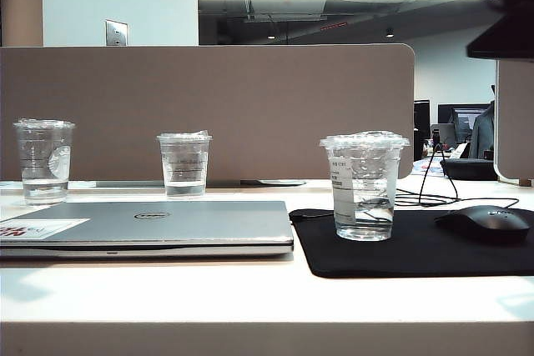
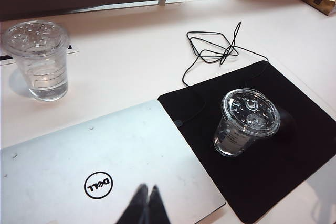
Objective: Pick up the coffee cup on the right and place it on the right side of the laptop.
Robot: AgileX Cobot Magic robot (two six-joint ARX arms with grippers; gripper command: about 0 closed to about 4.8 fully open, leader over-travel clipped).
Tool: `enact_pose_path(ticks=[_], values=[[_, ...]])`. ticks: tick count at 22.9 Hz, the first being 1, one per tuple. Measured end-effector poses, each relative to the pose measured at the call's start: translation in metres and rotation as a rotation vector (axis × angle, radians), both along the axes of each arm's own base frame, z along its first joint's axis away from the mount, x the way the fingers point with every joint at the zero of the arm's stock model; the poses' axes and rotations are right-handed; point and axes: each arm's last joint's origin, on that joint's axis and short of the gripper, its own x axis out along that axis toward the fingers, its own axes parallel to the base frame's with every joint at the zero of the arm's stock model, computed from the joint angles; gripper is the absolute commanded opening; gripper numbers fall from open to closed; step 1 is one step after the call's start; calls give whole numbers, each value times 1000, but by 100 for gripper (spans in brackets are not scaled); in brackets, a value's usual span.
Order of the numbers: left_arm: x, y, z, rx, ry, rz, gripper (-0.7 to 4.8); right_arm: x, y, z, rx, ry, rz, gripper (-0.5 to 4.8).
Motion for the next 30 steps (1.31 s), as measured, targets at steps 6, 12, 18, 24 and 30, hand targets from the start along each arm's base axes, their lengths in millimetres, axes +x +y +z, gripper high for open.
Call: enact_pose_path(ticks=[6,12,18,24,30], values=[[0,0,0,0,1,0,-5,-32,-14,3,-25,47,-161,-8],[0,0,0,0,0,0,-5,-48,-20,-2,-40,83,-207,-8],[0,0,0,0,0,0,-5,-56,-23,-21,-26,48,-209,-8],[0,0,0,0,0,0,-5,-57,-30,-29,-18,34,-278,-8],[0,0,0,0,0,0,-5,-56,-44,-45,-3,-8,-408,-8]])
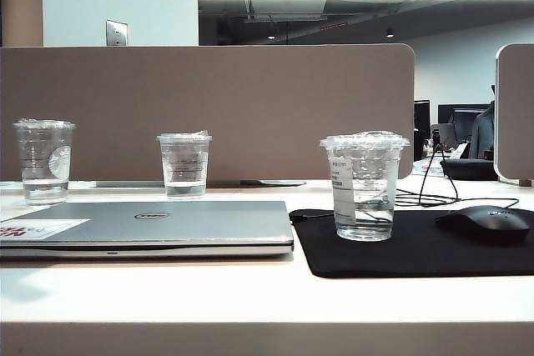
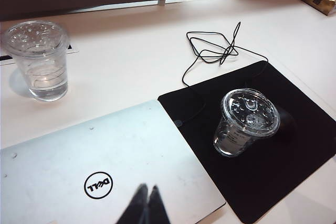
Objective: Pick up the coffee cup on the right and place it on the right side of the laptop.
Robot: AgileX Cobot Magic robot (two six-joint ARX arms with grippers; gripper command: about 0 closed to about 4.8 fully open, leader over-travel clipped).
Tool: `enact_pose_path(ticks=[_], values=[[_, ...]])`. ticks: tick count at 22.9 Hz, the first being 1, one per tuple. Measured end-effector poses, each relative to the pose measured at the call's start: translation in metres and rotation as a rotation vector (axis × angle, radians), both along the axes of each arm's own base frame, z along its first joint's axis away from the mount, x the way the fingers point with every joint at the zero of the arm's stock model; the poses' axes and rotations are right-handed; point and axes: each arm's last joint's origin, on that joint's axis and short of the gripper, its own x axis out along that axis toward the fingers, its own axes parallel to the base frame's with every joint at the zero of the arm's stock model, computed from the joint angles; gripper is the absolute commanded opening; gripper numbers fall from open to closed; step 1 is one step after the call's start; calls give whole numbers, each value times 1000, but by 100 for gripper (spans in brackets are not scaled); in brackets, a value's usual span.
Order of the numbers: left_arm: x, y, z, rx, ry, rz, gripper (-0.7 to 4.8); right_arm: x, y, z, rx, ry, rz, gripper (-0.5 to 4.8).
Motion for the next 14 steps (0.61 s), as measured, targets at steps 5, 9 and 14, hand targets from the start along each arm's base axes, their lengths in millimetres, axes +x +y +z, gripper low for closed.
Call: enact_pose_path(ticks=[5,9,14], values=[[0,0,0,0,0,0,-5,0,-4,2,1,-27,-28,-8],[0,0,0,0,0,0,-5,0,-4,5,22,-50,-26,-8],[0,0,0,0,0,0,-5,0,-5,2,50,-20,-42,19]])
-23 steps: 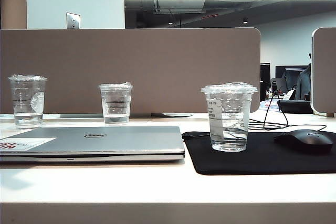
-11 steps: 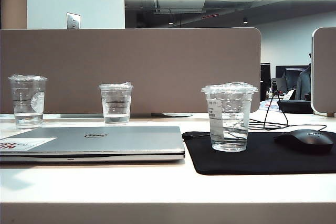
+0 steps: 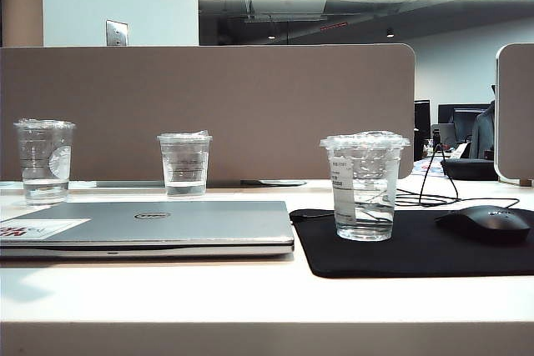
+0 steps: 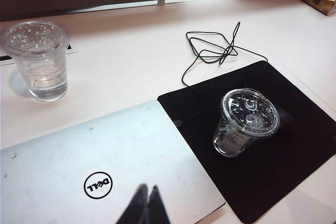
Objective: Pick up the coffee cup on the right and place it on the right side of the laptop.
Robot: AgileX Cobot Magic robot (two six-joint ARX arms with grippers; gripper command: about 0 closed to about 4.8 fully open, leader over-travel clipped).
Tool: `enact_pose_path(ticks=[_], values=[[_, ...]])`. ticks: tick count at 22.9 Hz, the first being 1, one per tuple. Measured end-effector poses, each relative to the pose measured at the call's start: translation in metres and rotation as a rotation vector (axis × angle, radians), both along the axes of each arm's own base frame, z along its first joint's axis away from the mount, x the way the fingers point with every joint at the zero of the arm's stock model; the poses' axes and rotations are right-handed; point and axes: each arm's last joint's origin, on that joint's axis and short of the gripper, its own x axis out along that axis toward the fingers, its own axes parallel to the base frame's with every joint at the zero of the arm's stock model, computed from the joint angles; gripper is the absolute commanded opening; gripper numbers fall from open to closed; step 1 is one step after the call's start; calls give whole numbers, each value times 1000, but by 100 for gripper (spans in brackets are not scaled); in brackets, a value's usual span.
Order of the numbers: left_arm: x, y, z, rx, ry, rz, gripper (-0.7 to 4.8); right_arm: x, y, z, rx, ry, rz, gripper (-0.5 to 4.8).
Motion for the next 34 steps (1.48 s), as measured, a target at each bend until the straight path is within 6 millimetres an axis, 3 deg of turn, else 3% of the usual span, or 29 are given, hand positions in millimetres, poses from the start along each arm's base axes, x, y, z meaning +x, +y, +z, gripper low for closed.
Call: enact_pose_path(ticks=[16,23,34], values=[[0,0,0,2,-1,4,-5,0,0,0,1,1,1,36],[-13,15,2,25,-92,184,-6,0,0,0,1,1,1,36],[-42,51,-54,10,-388,315,-6,0,0,0,1,1,1,36]])
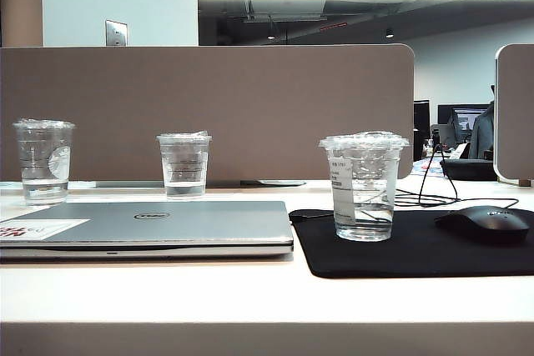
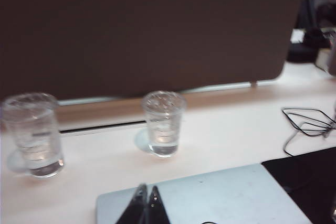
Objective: Pick up the coffee cup on the right and place it on the right side of the laptop.
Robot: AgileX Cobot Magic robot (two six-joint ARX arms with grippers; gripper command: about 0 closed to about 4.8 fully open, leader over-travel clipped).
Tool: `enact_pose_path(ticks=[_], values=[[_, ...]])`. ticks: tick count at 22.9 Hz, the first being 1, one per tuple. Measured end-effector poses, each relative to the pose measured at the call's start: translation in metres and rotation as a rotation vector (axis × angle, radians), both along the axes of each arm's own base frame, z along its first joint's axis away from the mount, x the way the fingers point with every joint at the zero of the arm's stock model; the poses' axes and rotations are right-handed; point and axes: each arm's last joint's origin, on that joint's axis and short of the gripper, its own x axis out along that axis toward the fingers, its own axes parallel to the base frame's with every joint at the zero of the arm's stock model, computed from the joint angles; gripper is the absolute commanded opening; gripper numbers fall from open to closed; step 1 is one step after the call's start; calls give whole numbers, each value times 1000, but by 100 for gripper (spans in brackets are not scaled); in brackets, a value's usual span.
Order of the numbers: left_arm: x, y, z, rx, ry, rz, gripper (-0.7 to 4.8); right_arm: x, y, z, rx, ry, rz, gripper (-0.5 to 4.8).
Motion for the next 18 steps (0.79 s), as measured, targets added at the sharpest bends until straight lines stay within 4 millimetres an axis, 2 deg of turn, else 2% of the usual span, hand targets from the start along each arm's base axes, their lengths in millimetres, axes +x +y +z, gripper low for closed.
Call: enact_pose_path(ticks=[5,10,18], values=[[-23,13,-63,-13,-119,150,-5,0,0,0,0,0,0,36],[-30,15,-82,-23,-168,212,-5,0,0,0,0,0,0,36],[-30,16,-111,-21,-146,232,-5,0,0,0,0,0,0,36]])
